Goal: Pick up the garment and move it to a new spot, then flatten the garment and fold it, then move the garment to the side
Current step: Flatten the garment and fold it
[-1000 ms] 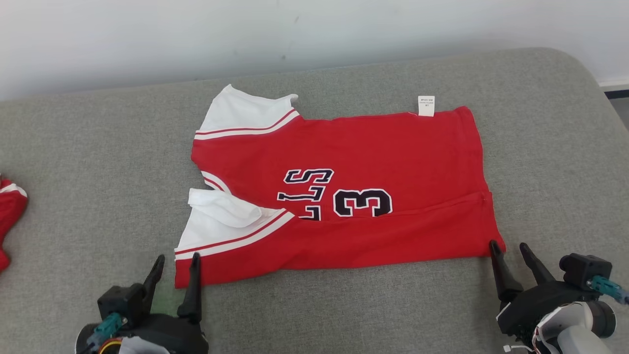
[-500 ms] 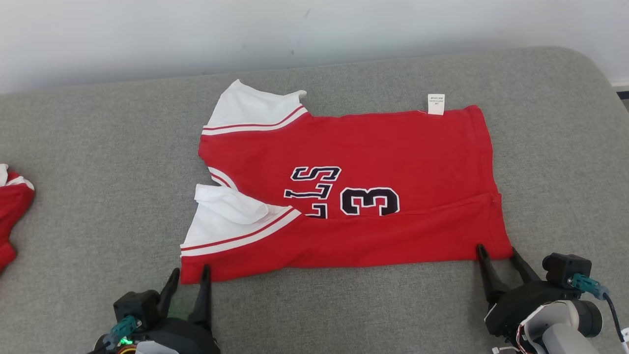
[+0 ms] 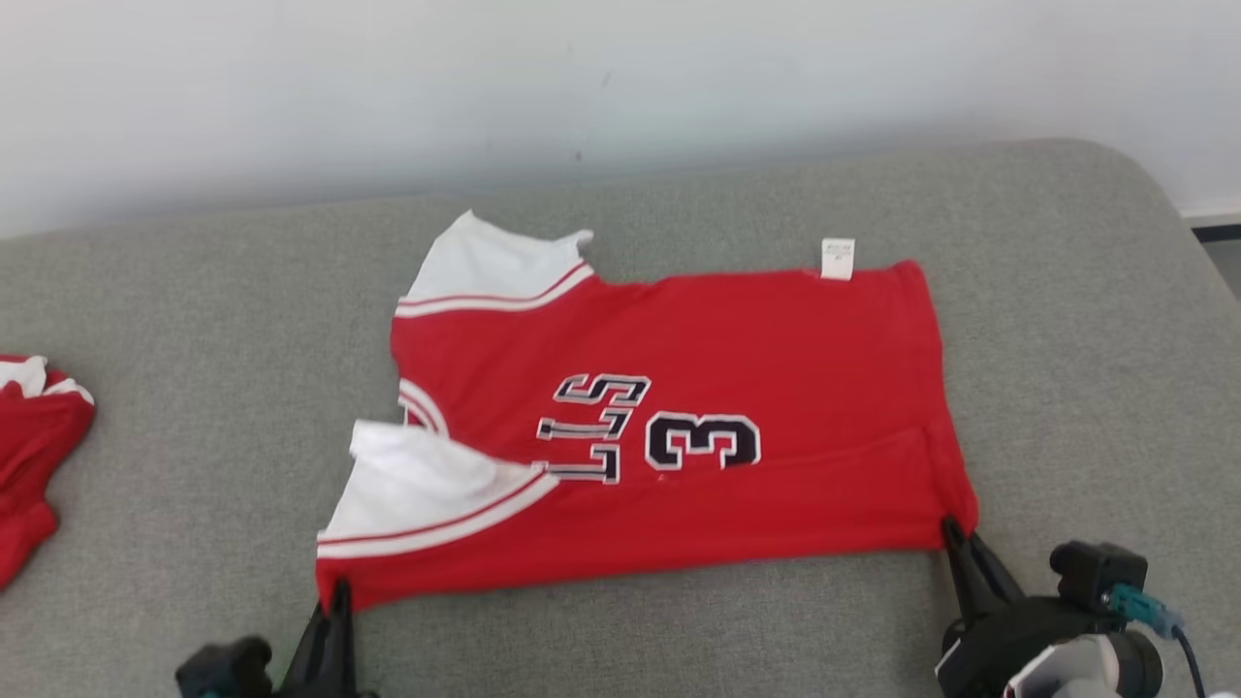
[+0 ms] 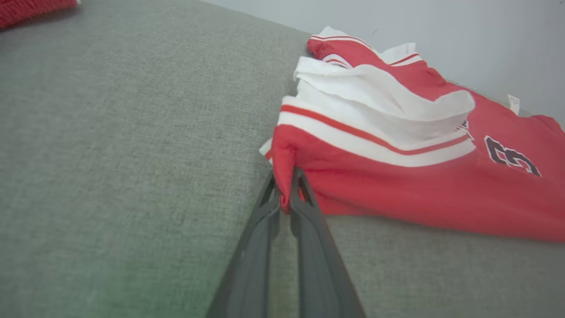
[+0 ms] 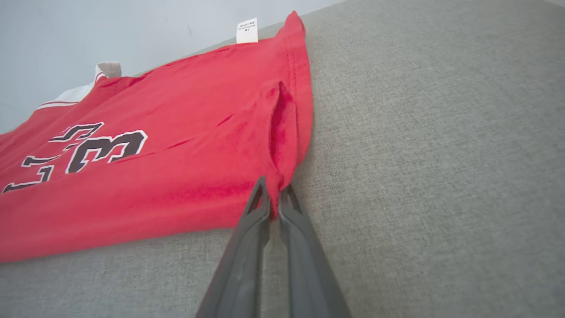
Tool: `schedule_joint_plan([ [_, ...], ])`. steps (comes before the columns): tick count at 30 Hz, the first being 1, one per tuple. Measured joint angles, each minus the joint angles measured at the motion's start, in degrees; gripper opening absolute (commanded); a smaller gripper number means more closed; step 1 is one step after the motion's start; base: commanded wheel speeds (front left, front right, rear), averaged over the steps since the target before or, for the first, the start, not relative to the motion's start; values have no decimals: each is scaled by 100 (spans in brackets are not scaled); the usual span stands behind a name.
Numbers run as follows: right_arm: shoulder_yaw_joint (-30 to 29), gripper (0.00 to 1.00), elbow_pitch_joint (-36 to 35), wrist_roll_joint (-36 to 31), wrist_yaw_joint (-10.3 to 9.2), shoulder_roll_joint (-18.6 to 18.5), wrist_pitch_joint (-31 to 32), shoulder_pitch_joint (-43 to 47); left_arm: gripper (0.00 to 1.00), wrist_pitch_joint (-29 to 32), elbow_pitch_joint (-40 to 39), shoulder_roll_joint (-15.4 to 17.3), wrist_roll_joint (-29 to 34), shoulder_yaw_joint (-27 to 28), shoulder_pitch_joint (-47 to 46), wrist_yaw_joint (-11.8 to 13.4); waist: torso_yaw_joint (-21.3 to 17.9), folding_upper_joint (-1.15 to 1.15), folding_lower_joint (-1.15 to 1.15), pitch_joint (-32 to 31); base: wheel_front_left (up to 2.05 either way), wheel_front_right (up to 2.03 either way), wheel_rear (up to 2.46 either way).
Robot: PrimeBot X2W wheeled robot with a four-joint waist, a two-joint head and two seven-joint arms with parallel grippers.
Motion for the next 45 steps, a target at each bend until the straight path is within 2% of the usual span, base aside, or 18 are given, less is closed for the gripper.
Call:
schedule_joint_plan([
  [7,-89,0,-509,80,1,-18,78,677,0,0,-686,-133,67,310,912,111,-15,0,0,-238,0,0,0],
  [18,-615,1,-1384,-70,0,29,528,1656,0,59,-1293,-280,160,131,1699,400,113,0,0,-436,0,0,0],
  [19,-645,34,-1444,-140,0,46,535,1718,9,59,-1284,-285,166,116,1712,403,122,0,0,-454,0,0,0],
  [20,-704,100,-1496,-158,0,86,560,1745,67,58,-1289,-286,166,115,1710,403,130,0,0,-473,0,0,0],
  [21,-757,100,-1548,-168,0,121,565,1760,100,55,-1288,-281,176,118,1708,405,136,0,0,-495,0,0,0],
  [28,-969,100,-1941,-475,0,242,412,1797,100,15,-1483,-259,432,165,1708,453,133,0,0,-606,0,0,0],
  [32,-985,100,-2197,-709,0,321,159,1782,100,0,-1929,-151,1145,226,1692,587,118,0,0,-638,0,0,0],
  [37,-935,100,-2410,-867,0,549,-121,1692,100,0,-2358,-256,1497,443,1688,654,113,-1,0,-652,0,0,0],
  [45,-855,100,-2725,-1271,0,876,-216,1662,100,0,-2773,-250,2253,651,1636,609,118,0,1,-621,0,0,0],
])
